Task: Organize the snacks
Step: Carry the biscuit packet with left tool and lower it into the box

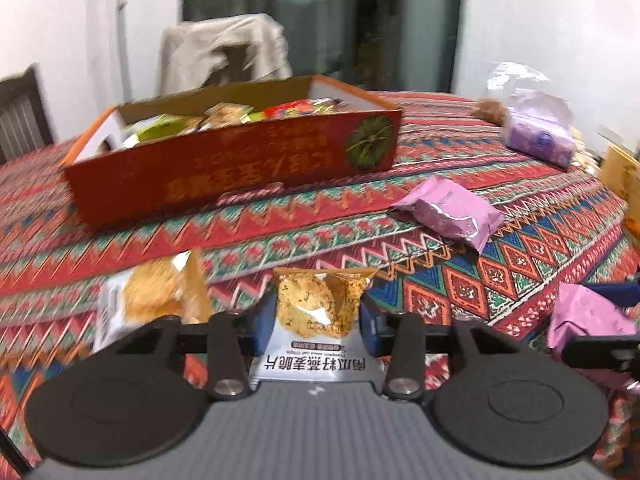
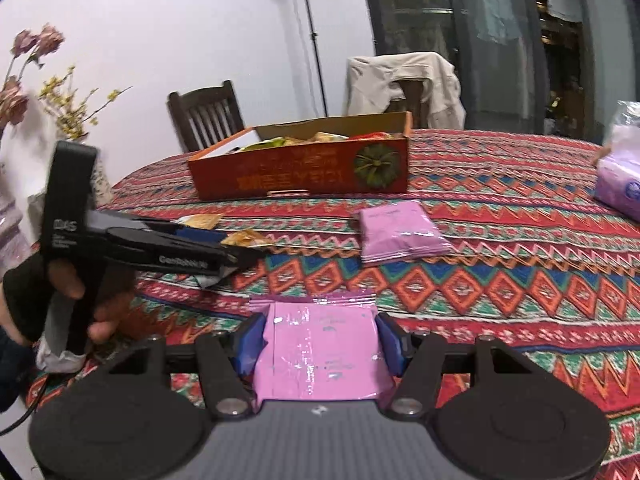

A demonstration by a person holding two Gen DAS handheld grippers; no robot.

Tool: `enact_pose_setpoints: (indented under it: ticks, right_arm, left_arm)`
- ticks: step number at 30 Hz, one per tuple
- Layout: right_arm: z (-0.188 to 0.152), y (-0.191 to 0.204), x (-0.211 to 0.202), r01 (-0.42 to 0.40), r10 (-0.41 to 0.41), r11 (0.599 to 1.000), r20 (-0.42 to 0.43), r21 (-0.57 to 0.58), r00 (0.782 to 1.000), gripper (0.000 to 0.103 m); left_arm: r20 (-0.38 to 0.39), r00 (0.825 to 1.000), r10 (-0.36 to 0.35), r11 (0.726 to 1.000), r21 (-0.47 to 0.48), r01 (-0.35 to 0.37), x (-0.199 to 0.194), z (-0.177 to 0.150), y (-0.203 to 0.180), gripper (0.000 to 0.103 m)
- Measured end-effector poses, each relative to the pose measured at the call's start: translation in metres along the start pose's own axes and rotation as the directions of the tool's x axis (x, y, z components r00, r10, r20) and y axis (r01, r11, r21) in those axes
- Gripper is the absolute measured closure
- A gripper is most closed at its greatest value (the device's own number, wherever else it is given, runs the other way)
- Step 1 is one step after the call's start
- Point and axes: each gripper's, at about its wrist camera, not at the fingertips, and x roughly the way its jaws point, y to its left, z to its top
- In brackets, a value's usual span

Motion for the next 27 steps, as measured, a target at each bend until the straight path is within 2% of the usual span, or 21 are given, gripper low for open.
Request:
enact_pose_setpoints:
  ticks: [5,8,11,15,19,22,25,27]
  right_arm:
    - [0.002,-0.003,-0.002,0.005,-0.005,1.000,0.010,0.002,1.000,0.044]
    - [0.008,-0.003,0.001,-0.007,0.007,1.000,0.010,0.001,1.000,0.044]
    - [0.023,0.002,0.012,-0.045,0.045,0.998,0.005,-0.040,0.999,0.044]
    - [0.060,0.009,0.023,-0.071,0.076,0.992,0.047,-0.103,0.996,0.044]
    - [0.119,0.011,0.045,-0.115,0.130,0.985,0.110,-0.130,0.985,0.044]
    - [0.171,0.010,0.091,-0.138,0.153,0.984,0.136,-0.115,0.979,0.044]
    - [0.209,0.004,0.159,-0.084,0.091,0.994,0.106,-0.067,0.990,0.044]
    - [0.223,0.000,0.203,-0.043,0.044,0.999,0.062,-0.015,0.997,0.044]
  left_arm:
    - [0.091,0.994,-0.064,0.991,-0.113,0.074,-0.056,-0.021,-0.005,0.062]
    - [0.104,0.993,-0.057,0.987,-0.141,0.071,-0.073,-0.023,-0.001,0.062]
    - [0.155,0.988,-0.023,0.989,-0.141,0.045,-0.086,-0.009,0.011,0.062]
    - [0.207,0.978,-0.038,0.985,-0.155,0.071,-0.088,0.025,0.040,0.062]
    - [0.240,0.970,-0.047,0.985,-0.150,0.085,-0.066,0.082,0.073,0.062]
    - [0.210,0.977,-0.037,0.979,-0.189,0.077,-0.023,0.124,0.096,0.062]
    - [0.151,0.988,0.034,0.973,-0.230,0.002,0.029,0.155,0.113,0.062]
    - [0.112,0.993,0.043,0.966,-0.258,-0.013,0.057,0.165,0.123,0.062]
